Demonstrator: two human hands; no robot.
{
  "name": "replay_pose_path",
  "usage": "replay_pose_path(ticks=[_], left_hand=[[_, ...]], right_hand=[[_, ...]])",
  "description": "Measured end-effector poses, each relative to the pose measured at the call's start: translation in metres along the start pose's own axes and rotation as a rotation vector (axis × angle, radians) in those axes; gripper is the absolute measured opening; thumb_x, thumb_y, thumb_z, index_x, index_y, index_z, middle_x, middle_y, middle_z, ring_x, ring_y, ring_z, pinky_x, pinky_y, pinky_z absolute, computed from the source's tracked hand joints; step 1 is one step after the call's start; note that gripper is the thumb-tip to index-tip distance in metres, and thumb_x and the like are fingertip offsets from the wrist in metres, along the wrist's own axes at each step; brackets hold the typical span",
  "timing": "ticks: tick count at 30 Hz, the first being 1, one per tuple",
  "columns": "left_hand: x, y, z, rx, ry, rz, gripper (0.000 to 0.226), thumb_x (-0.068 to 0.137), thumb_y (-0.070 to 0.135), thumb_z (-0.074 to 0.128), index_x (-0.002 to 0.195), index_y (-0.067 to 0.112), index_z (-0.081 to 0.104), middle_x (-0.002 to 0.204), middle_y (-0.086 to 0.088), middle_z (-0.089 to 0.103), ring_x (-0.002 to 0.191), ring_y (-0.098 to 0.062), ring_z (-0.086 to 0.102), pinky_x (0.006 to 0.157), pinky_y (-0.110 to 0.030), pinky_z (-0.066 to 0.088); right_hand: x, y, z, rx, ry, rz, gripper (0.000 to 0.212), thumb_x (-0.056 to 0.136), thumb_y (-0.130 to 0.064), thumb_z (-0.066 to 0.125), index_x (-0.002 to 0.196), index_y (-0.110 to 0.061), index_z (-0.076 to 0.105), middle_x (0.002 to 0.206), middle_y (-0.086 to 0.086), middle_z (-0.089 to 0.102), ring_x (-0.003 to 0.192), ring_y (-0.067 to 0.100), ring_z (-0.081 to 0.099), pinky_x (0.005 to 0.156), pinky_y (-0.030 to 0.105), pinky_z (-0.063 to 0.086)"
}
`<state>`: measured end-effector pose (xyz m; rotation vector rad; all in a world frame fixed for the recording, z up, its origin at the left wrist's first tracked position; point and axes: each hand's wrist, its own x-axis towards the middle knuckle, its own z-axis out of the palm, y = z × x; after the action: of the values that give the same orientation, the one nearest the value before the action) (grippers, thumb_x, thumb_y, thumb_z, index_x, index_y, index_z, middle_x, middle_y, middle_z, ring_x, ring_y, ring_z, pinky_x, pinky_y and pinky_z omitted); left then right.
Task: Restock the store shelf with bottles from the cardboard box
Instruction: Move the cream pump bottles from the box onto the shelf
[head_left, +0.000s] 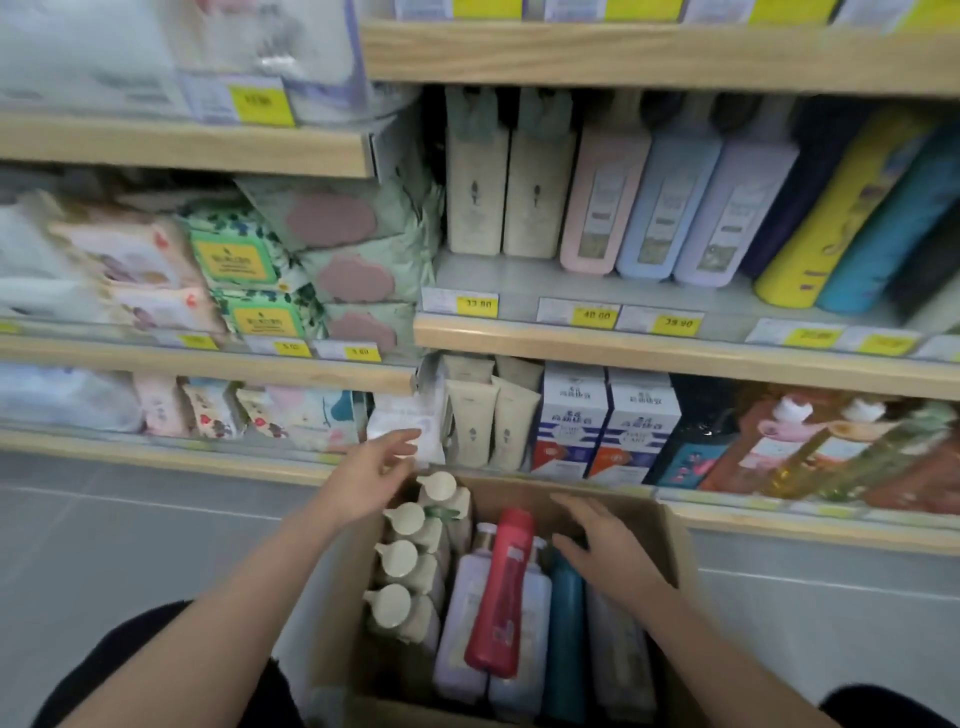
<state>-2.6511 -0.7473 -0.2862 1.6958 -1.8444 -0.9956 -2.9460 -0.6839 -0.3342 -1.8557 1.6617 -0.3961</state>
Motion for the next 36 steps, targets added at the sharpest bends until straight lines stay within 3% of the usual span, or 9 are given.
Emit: replay_pose_path(ticks=[3,6,10,13,15,21,25,30,36], left_hand=[[-0.010,0.021,-0.012,0.003,-0.020,-0.002,0.040,0.093,0.010,0.051,0.134,0.011,0.049,0.124,-0.008,0.062,0.107,-0.018,0.059,0.093,-0.027,0.045],[-0.023,0.036,-0.028,-0.148,0.007,0.032,0.035,0.095,0.013,0.050,0.130,0.014,0.052,0.119,-0.005,0.063,0.105,-0.014,0.060,0.089,-0.020,0.043],[-0.038,0.000,-0.044,-0.180,0.080,-0.001,0.032,0.095,0.015,0.051,0.126,0.021,0.055,0.121,-0.002,0.064,0.113,-0.012,0.058,0.094,-0.023,0.044],[-0.034,-0.036,-0.046,-0.188,0.144,-0.068,0.032,0.094,0.008,0.051,0.124,0.011,0.057,0.128,-0.010,0.060,0.126,-0.021,0.050,0.107,-0.039,0.040],[-0.027,-0.056,-0.037,-0.200,0.154,-0.111,0.032,0.093,0.004,0.050,0.123,0.008,0.058,0.132,-0.012,0.057,0.127,-0.024,0.050,0.109,-0.042,0.038],[0.007,-0.111,0.011,-0.186,0.059,-0.224,0.038,0.095,0.016,0.050,0.133,0.019,0.051,0.128,-0.001,0.059,0.115,-0.015,0.056,0.096,-0.022,0.042],[0.026,-0.138,0.040,-0.219,0.038,-0.250,0.036,0.096,0.016,0.047,0.132,0.020,0.051,0.128,0.001,0.059,0.110,-0.005,0.054,0.090,-0.010,0.036],[0.030,-0.148,0.053,-0.340,0.034,-0.247,0.037,0.094,0.009,0.044,0.124,0.025,0.058,0.122,0.002,0.065,0.116,-0.012,0.057,0.106,-0.034,0.041],[0.022,-0.129,0.038,-0.355,0.014,-0.219,0.035,0.094,0.006,0.046,0.125,0.016,0.058,0.121,-0.001,0.065,0.116,-0.015,0.058,0.103,-0.029,0.042]], right_hand=[[-0.005,-0.025,-0.007,0.050,0.022,0.013,0.050,0.089,-0.027,0.060,0.136,-0.028,0.043,0.132,-0.001,0.055,0.116,0.013,0.054,0.098,0.025,0.042],[-0.002,-0.055,-0.006,0.087,-0.037,0.021,0.045,0.089,-0.026,0.059,0.133,-0.025,0.047,0.124,0.000,0.060,0.109,0.012,0.057,0.096,0.027,0.046],[0.021,-0.098,0.001,0.170,-0.097,0.001,0.035,0.089,-0.023,0.060,0.123,-0.020,0.055,0.105,-0.006,0.061,0.095,0.009,0.058,0.082,0.020,0.049],[0.036,-0.115,0.014,0.178,-0.087,-0.054,0.034,0.088,-0.021,0.060,0.122,-0.020,0.055,0.107,-0.006,0.060,0.095,0.005,0.054,0.073,0.011,0.041],[0.047,-0.114,0.023,0.166,-0.078,-0.096,0.033,0.088,-0.020,0.060,0.120,-0.023,0.057,0.113,-0.005,0.061,0.098,0.004,0.053,0.077,0.012,0.039],[0.095,-0.090,0.057,0.064,-0.127,-0.122,0.043,0.088,-0.029,0.059,0.130,-0.029,0.050,0.128,-0.007,0.057,0.116,0.011,0.053,0.097,0.028,0.043],[0.126,-0.073,0.087,0.004,-0.169,-0.189,0.051,0.087,-0.024,0.058,0.136,-0.031,0.043,0.139,-0.008,0.046,0.127,0.011,0.042,0.103,0.020,0.032],[0.147,-0.061,0.109,-0.177,-0.160,-0.236,0.055,0.084,-0.031,0.061,0.136,-0.029,0.043,0.137,-0.006,0.048,0.126,0.019,0.040,0.104,0.029,0.033],[0.139,-0.063,0.099,-0.099,-0.167,-0.236,0.053,0.081,-0.018,0.066,0.130,-0.026,0.049,0.128,0.001,0.051,0.121,0.020,0.042,0.100,0.027,0.033]])
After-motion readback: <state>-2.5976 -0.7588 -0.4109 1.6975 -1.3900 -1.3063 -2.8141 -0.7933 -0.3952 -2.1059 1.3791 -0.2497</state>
